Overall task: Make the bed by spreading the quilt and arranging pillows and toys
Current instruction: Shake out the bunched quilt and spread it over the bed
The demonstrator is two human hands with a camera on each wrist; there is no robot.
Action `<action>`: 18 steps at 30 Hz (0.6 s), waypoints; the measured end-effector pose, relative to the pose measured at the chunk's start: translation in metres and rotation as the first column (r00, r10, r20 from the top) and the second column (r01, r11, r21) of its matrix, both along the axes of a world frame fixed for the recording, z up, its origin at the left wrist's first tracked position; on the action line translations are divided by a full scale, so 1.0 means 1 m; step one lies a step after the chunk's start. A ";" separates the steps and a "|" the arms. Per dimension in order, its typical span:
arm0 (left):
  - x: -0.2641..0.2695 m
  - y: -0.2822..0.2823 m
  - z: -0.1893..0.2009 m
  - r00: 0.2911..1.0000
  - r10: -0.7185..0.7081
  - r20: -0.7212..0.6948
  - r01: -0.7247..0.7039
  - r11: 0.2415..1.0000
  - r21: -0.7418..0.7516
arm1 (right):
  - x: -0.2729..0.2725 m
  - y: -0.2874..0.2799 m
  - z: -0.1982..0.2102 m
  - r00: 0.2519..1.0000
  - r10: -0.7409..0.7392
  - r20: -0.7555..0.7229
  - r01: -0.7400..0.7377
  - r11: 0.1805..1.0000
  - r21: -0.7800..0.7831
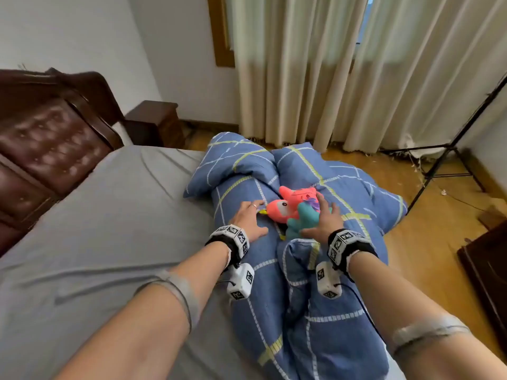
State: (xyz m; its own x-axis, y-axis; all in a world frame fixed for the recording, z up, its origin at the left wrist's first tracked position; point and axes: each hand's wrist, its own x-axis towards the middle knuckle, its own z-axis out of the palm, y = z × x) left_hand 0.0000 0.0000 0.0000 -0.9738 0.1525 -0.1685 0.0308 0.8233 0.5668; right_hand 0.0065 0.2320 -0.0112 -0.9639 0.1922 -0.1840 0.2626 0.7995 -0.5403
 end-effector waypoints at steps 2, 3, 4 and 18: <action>-0.027 0.030 -0.014 0.999 -0.021 0.026 0.024 0.995 -0.095 | -0.028 0.015 -0.016 0.993 0.030 0.111 -0.035 0.998 0.044; -0.042 0.041 -0.024 0.999 -0.029 0.036 0.035 0.987 -0.158 | -0.042 0.022 -0.026 0.986 0.044 0.162 -0.054 0.997 0.059; -0.057 0.051 -0.036 0.997 -0.048 0.056 0.059 0.974 -0.218 | -0.055 0.027 -0.039 0.978 0.059 0.201 -0.071 0.996 0.054; -0.148 0.137 -0.137 0.891 -0.375 0.255 0.453 0.721 -0.524 | -0.058 0.061 -0.169 0.981 0.115 0.159 -0.100 0.990 -0.104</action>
